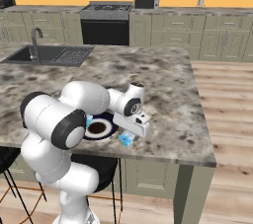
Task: Place two yogurt containers on each plate.
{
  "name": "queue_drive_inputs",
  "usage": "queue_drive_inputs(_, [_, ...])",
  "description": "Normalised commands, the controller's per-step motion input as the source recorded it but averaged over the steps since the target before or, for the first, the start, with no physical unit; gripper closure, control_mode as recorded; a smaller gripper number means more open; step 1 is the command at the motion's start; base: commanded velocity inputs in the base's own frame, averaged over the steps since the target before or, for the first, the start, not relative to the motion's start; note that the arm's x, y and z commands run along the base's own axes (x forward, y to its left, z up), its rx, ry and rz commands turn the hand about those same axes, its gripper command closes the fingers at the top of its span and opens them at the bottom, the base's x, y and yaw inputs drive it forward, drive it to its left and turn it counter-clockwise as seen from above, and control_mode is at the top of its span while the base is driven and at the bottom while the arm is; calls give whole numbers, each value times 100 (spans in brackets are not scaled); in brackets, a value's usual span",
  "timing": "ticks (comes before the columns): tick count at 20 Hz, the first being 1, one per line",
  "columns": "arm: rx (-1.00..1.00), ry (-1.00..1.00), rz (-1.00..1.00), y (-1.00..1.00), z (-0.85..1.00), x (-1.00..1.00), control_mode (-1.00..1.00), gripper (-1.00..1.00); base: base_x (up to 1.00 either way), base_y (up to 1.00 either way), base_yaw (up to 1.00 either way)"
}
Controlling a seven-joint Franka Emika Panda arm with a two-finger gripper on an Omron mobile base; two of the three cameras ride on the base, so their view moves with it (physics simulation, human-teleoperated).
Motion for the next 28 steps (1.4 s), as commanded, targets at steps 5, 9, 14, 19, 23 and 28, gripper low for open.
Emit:
queue_drive_inputs(5, [-1,0,0,7,-32,0,-100,-100,0,0,0])
queue_drive_inputs(9, [0,0,0,0,2,-3,-100,-100,0,0,0])
queue_drive_inputs(14, [0,0,0,16,1,-4,-100,-100,0,0,0])
queue_drive_inputs(19, [0,0,0,5,-11,0,-100,-100,0,0,0])
queue_drive_inputs(23, [-1,0,0,-15,-41,0,-100,-100,0,0,0])
queue_drive_inputs(28, [0,0,0,0,-23,0,-100,-100,0,0,0])
